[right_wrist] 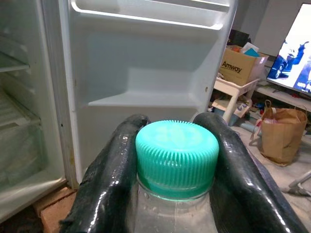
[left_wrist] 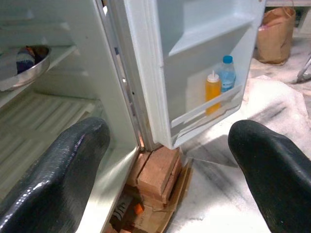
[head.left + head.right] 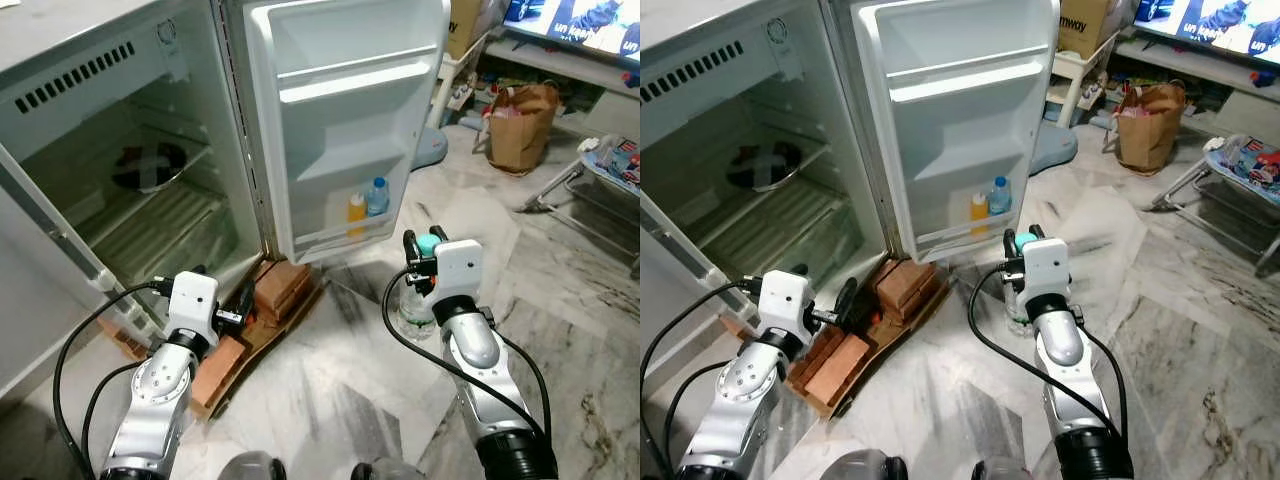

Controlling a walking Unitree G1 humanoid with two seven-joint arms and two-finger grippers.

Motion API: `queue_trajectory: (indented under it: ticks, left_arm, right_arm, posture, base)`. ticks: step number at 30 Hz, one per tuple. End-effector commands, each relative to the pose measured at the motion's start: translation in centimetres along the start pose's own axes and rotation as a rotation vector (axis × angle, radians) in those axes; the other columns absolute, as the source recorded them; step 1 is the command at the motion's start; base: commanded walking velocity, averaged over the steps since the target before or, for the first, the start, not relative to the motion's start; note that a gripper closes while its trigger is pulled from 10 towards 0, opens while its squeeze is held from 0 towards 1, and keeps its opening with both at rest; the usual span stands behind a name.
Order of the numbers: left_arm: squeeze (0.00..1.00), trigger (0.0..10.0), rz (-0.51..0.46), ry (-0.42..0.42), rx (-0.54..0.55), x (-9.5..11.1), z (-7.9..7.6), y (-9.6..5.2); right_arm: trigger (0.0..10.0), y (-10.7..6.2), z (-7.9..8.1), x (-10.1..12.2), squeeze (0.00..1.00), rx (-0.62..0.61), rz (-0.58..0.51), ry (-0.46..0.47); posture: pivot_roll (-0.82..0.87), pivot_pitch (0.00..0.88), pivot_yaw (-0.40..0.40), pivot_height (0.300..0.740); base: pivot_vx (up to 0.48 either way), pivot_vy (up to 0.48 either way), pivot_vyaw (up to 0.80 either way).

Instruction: Restocking fridge

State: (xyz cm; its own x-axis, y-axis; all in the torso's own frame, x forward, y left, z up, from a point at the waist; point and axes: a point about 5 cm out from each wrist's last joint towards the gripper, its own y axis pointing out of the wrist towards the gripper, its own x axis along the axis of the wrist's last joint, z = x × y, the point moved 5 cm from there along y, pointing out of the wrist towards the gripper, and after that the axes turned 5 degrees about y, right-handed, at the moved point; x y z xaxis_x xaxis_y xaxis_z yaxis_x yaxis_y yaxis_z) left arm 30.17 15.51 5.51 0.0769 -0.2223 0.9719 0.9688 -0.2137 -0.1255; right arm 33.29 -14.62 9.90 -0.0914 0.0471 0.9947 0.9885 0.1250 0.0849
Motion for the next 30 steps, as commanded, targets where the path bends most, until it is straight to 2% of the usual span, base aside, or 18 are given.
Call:
queue_trajectory:
  ticks: [1, 7, 18, 30]
  left_arm:
    - [0.0, 10.0, 0.003, -0.014, 0.014, 0.1, 0.3, -0.3]
    - [0.0, 10.0, 0.022, -0.034, 0.033, -0.6, 0.6, -0.8]
    - [0.0, 10.0, 0.023, -0.042, 0.031, -0.5, 0.2, -0.8]
    - [0.0, 10.0, 0.03, -0.046, 0.027, -0.6, -0.1, -0.8]
  right_arm:
    - [10.0, -0.1, -0.1, 1.1, 0.0, 0.002, -0.042, -0.001]
    - [10.0, -1.0, 0.0, 0.6, 0.0, 0.014, -0.027, -0.01]
    - [10.0, -1.1, 0.2, 0.7, 0.0, 0.036, -0.027, -0.01]
    - [10.0, -1.3, 0.2, 0.8, 0.0, 0.043, -0.023, -0.012]
  posture:
    - [0.07, 0.08, -0.004, 0.74]
    - [0.07, 0.081, -0.009, 0.74]
    - [0.07, 0.088, -0.019, 0.74]
    - [0.05, 0.097, -0.02, 0.74]
  base:
    - [0.349, 0.0, 0.0]
    - [0.349, 0.0, 0.0]
    - [0.365, 0.0, 0.0]
    - [0.351, 0.0, 0.72]
